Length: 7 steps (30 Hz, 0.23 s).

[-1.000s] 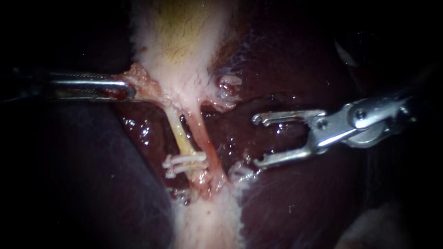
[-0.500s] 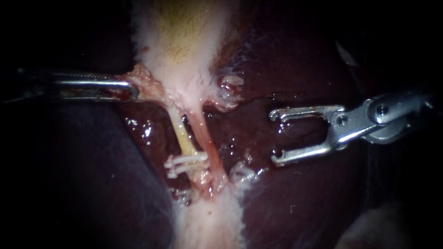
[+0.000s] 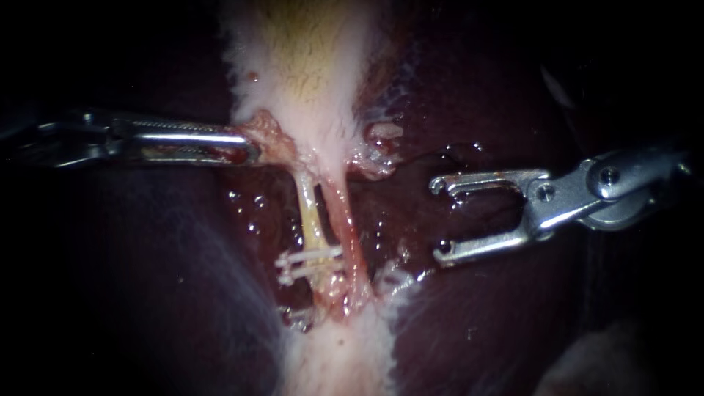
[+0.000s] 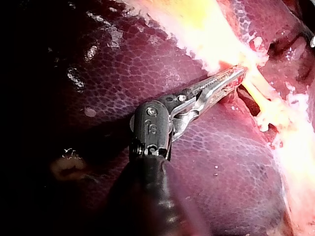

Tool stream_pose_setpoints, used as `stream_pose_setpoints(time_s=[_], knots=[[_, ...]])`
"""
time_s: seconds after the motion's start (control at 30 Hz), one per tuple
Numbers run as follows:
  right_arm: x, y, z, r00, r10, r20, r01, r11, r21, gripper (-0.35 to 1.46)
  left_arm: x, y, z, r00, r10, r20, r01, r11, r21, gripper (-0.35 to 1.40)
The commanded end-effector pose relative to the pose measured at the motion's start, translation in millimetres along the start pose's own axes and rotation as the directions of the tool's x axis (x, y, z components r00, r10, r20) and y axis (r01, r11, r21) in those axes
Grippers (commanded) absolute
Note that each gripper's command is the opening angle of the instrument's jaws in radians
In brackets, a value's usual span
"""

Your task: Going back second clip left tube

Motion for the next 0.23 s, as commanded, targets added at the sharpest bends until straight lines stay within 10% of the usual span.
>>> stream_pose_setpoints(time_s=[0.03, 0.23], knots=[[0.0, 0.0, 0.0, 1.000, 0.000, 0.000, 0.000, 1.000, 0.000, 0.50, 0.0, -0.1, 0.0, 1.0000, -0.001, 0.000, 0.001, 1.000, 0.001, -0.35], [0.0, 0.0, 0.0, 1.000, 0.000, 0.000, 0.000, 1.000, 0.000, 0.50, 0.0, -0.1, -0.1, 1.0000, -0.001, 0.000, 0.001, 1.000, 0.001, -0.35]])
